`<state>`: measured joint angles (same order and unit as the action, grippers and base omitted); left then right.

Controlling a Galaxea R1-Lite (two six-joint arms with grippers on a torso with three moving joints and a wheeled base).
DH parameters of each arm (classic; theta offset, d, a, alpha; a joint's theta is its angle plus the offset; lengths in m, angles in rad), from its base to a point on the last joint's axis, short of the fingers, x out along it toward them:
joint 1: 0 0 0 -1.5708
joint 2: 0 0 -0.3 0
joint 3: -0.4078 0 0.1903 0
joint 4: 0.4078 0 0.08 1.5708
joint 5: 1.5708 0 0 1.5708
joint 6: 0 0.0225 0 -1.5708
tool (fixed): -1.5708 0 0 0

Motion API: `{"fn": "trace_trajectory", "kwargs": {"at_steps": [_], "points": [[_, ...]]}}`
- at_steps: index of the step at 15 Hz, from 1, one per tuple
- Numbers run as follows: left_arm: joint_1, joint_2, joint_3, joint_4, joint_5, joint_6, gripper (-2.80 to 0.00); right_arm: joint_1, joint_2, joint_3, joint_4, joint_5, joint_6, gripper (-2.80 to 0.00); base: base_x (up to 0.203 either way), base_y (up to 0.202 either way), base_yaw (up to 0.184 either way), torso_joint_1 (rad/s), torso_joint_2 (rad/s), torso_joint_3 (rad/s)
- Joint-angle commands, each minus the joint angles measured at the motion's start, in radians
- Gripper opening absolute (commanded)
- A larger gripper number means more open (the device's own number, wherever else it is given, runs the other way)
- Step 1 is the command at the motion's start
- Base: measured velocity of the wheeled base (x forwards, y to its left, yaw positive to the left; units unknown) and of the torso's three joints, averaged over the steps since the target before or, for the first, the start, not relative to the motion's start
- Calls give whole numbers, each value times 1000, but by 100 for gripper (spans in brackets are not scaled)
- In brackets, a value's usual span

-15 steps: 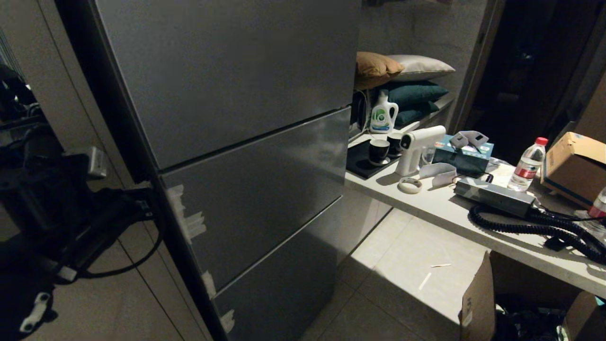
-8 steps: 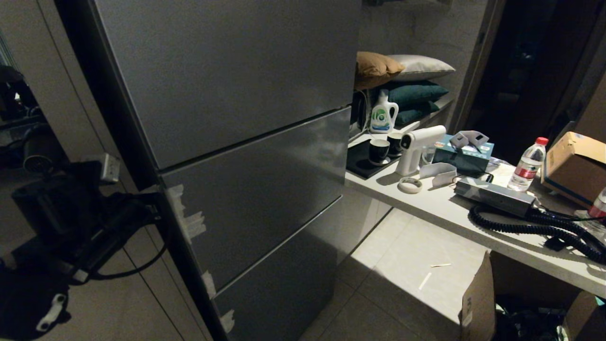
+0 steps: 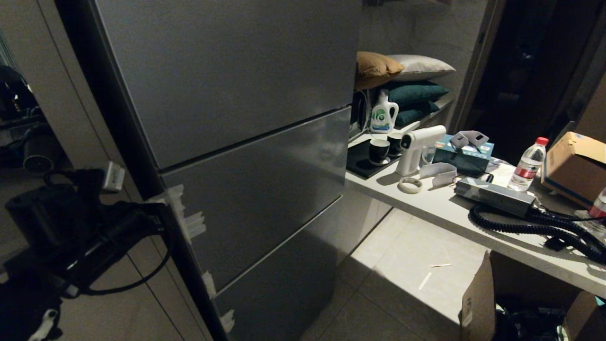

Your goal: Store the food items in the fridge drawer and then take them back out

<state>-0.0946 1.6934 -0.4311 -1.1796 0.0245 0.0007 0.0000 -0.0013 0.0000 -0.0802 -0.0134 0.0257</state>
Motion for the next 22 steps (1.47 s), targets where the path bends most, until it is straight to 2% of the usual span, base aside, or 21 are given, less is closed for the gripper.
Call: {"fn": "trace_trajectory", "kwargs": {"at_steps": [1, 3, 6, 12, 16, 18, 20, 22], "points": [[-35, -9, 4, -6, -10, -2, -280, 0, 1, 31, -1, 0, 0, -280, 0, 0, 0, 0, 0, 0], [-64, -9, 3, -7, -18, -15, -280, 0, 1, 31, -1, 0, 0, -280, 0, 0, 0, 0, 0, 0], [-118, -46, 23, -12, -49, -82, -280, 0, 1, 31, -1, 0, 0, -280, 0, 0, 0, 0, 0, 0], [-188, -111, 135, -13, -171, -84, -280, 0, 1, 31, -1, 0, 0, -280, 0, 0, 0, 0, 0, 0], [-279, -153, 225, -13, -232, -86, -280, 0, 1, 31, -1, 0, 0, -280, 0, 0, 0, 0, 0, 0], [-330, -188, 269, -12, -294, -95, -280, 0, 1, 31, -1, 0, 0, -280, 0, 0, 0, 0, 0, 0], [-441, -232, 305, -12, -332, -146, -280, 0, 1, 31, -1, 0, -1, -280, 0, 0, 0, 0, 0, 0], [-483, -297, 315, -9, -338, -210, -280, 0, 1, 31, -1, 0, -1, -280, 0, 0, 0, 0, 0, 0]]}}
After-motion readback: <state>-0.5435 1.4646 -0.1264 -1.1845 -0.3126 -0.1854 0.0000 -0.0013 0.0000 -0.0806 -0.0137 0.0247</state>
